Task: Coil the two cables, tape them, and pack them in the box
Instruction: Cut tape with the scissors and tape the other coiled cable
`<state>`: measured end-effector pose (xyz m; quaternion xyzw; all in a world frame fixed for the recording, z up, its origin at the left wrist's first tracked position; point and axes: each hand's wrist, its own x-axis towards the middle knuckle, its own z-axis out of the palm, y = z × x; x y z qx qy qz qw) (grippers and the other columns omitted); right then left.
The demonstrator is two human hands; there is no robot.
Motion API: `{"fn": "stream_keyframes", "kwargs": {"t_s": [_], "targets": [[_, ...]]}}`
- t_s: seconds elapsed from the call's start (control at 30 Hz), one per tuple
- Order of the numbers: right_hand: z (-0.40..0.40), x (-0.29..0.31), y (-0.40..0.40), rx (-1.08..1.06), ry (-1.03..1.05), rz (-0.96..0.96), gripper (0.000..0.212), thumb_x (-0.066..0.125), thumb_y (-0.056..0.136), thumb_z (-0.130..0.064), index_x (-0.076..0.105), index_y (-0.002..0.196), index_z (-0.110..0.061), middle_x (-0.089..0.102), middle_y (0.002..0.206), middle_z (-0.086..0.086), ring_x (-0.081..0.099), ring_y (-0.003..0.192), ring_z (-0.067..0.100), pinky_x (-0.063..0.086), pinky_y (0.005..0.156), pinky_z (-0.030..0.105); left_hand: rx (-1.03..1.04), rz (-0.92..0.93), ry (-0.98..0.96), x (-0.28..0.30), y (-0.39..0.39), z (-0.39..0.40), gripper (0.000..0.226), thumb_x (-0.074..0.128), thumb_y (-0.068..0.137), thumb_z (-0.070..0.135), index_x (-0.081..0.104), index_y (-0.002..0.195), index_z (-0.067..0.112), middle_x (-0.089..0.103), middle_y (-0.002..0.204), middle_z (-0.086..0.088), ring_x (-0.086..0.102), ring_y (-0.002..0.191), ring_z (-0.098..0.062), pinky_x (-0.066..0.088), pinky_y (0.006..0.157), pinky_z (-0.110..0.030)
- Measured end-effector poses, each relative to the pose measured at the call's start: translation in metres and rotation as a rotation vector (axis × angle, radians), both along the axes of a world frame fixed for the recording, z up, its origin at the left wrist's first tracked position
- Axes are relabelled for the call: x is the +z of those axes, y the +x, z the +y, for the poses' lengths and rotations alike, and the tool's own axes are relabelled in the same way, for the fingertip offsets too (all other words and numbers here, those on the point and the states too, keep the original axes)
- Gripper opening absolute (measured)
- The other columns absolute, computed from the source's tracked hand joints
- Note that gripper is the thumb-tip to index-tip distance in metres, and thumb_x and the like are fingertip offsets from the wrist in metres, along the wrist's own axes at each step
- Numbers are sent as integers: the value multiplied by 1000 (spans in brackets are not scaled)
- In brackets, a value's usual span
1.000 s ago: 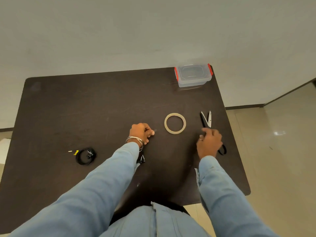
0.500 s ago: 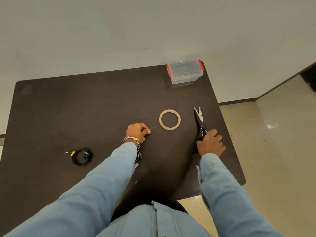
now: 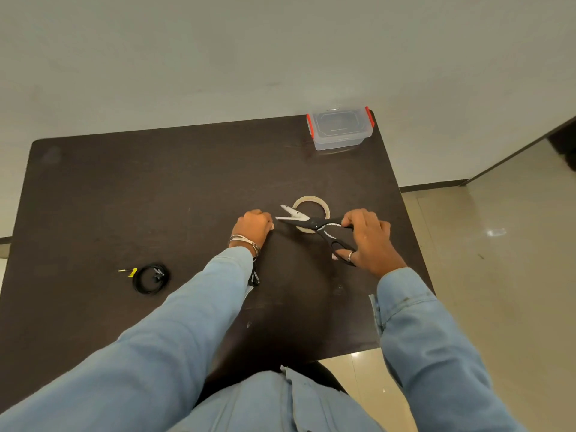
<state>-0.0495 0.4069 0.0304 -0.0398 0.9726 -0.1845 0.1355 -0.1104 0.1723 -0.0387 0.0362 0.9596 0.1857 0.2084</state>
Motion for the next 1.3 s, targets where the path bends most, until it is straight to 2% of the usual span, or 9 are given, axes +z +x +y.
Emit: {"fn": "stream_keyframes", "kwargs": {"t_s": [0.1,0.27,0.4,0.6,0.9,1.3], "targets": [[2,8,2,127,122,5,48,75,78,-28,44,114,-20,47,122,1,43,114,19,24,101,35,-55,13,-58,2,-2,1,28,45,96,22,60,114,7,58,115,-16,56,105,-38,45,89,-44],[0,12,3,184,287,57,45,68,83,-34,44,118,-20,47,126,0,43,117,20,26,100,42,-125,67,-128,6,-3,3,29,44,98,22,58,118,7,56,117,-15,57,104,-37,47,86,-41],[-8,10,-3,240,409,119,48,64,85,-39,42,123,-18,49,126,2,46,116,22,31,95,42,-151,84,-151,9,0,7,29,43,98,24,58,118,8,56,117,-14,57,103,-37,49,85,-41],[-18,7,-10,262,428,180,46,65,86,-36,41,121,-17,55,120,3,50,109,23,31,91,42,-199,126,-194,14,5,12,29,45,98,23,55,122,9,55,118,-14,59,101,-36,50,84,-39],[-15,8,-11,298,493,178,54,65,86,-37,39,128,-14,61,119,5,53,110,24,34,89,44,-211,149,-232,21,7,16,30,47,97,23,54,123,10,53,122,-13,59,104,-34,50,85,-38],[-19,9,-12,307,513,191,50,61,90,-32,36,129,-14,62,119,6,52,111,25,33,90,44,-211,185,-226,21,10,17,30,48,97,25,56,121,11,54,119,-12,61,100,-33,51,81,-37]]}}
